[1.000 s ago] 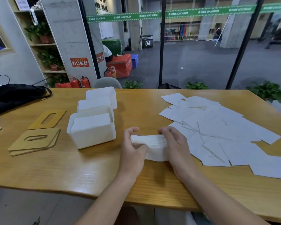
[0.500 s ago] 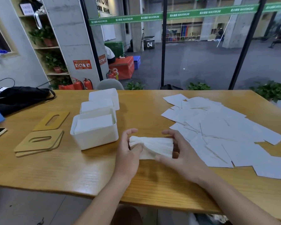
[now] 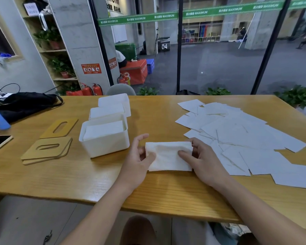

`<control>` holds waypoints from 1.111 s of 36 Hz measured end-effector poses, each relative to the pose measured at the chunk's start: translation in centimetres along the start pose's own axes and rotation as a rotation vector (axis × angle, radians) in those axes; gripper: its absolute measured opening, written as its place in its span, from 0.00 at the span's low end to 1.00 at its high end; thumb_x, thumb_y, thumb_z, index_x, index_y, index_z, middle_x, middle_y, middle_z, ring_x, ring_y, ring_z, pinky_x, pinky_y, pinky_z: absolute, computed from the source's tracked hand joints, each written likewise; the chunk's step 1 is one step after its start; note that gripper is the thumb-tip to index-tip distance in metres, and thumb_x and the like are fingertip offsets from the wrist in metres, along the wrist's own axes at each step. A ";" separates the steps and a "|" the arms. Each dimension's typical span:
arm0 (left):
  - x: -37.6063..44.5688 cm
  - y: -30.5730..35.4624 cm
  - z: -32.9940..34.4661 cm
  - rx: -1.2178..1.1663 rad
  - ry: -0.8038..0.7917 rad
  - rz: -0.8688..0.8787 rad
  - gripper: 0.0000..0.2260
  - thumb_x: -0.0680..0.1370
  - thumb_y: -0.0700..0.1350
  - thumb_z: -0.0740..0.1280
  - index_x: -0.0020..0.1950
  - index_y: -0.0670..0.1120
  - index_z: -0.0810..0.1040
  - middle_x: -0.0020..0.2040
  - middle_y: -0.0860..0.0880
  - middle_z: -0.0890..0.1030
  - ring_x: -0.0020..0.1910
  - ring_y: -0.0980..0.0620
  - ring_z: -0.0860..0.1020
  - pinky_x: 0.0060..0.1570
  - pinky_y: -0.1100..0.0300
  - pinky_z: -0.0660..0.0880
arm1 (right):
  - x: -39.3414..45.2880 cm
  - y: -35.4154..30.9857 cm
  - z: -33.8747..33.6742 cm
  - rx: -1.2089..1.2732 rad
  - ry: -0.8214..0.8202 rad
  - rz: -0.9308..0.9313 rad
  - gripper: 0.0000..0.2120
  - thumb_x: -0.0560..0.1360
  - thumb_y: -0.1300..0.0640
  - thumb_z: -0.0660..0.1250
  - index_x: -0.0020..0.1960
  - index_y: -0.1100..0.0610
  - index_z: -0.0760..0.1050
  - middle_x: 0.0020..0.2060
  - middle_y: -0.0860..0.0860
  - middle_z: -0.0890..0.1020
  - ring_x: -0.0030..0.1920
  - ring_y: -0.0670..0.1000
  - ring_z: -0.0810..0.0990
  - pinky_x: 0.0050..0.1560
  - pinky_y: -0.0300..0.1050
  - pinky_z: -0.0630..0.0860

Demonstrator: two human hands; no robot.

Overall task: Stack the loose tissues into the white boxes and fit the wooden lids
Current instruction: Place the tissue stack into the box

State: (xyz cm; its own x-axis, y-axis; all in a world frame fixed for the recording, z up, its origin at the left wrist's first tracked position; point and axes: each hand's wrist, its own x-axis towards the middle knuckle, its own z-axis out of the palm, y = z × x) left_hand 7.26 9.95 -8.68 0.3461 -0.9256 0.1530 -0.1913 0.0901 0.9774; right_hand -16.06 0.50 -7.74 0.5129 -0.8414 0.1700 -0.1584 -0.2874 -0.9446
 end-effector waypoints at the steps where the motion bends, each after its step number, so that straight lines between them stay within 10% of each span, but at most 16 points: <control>1: 0.0 0.2 -0.2 -0.008 -0.004 0.004 0.26 0.82 0.49 0.74 0.76 0.69 0.71 0.52 0.45 0.87 0.49 0.46 0.85 0.55 0.43 0.82 | -0.1 -0.2 -0.2 0.036 0.009 0.014 0.09 0.82 0.46 0.74 0.61 0.45 0.80 0.49 0.51 0.89 0.48 0.58 0.88 0.53 0.67 0.82; 12: -1.3 2.2 -2.6 -0.054 0.010 -0.152 0.20 0.83 0.50 0.75 0.65 0.69 0.69 0.62 0.46 0.87 0.53 0.45 0.89 0.44 0.47 0.87 | -0.5 -1.5 -0.1 0.245 -0.049 0.242 0.30 0.77 0.43 0.79 0.72 0.43 0.68 0.57 0.55 0.87 0.50 0.57 0.90 0.47 0.51 0.88; 22: -3.7 4.1 -7.3 0.056 -0.058 -0.044 0.05 0.88 0.43 0.67 0.56 0.52 0.73 0.59 0.47 0.87 0.56 0.46 0.87 0.45 0.58 0.85 | -1.0 -4.3 1.9 -0.002 -0.189 0.001 0.07 0.81 0.57 0.75 0.51 0.56 0.77 0.56 0.52 0.81 0.47 0.62 0.87 0.42 0.51 0.86; 28: -4.1 4.8 -11.8 0.193 -0.097 0.051 0.07 0.88 0.45 0.68 0.63 0.55 0.80 0.58 0.59 0.83 0.52 0.55 0.86 0.47 0.66 0.80 | 0.7 -6.4 4.5 -0.028 -0.166 -0.081 0.04 0.82 0.55 0.74 0.57 0.52 0.84 0.49 0.43 0.85 0.41 0.58 0.81 0.39 0.47 0.85; 34: -2.1 5.9 -16.1 0.350 -0.014 0.077 0.16 0.82 0.58 0.69 0.70 0.65 0.78 0.62 0.57 0.83 0.55 0.36 0.82 0.53 0.40 0.79 | 4.3 -9.4 8.4 -0.102 -0.147 -0.127 0.08 0.81 0.50 0.74 0.59 0.40 0.83 0.59 0.38 0.85 0.39 0.51 0.89 0.35 0.43 0.77; 40: 2.8 6.6 -19.8 0.513 0.155 0.108 0.12 0.88 0.51 0.65 0.66 0.67 0.80 0.61 0.71 0.77 0.51 0.65 0.80 0.44 0.60 0.73 | 10.5 -12.0 12.6 -0.113 -0.092 -0.209 0.10 0.82 0.54 0.73 0.59 0.40 0.84 0.64 0.42 0.82 0.47 0.49 0.88 0.40 0.41 0.84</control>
State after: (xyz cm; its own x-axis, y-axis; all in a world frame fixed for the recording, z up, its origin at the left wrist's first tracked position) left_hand 25.09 15.26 1.10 0.4240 -0.8523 0.3063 -0.6436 -0.0456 0.7640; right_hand 1.84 0.89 1.88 0.6180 -0.7146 0.3277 -0.1312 -0.5047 -0.8533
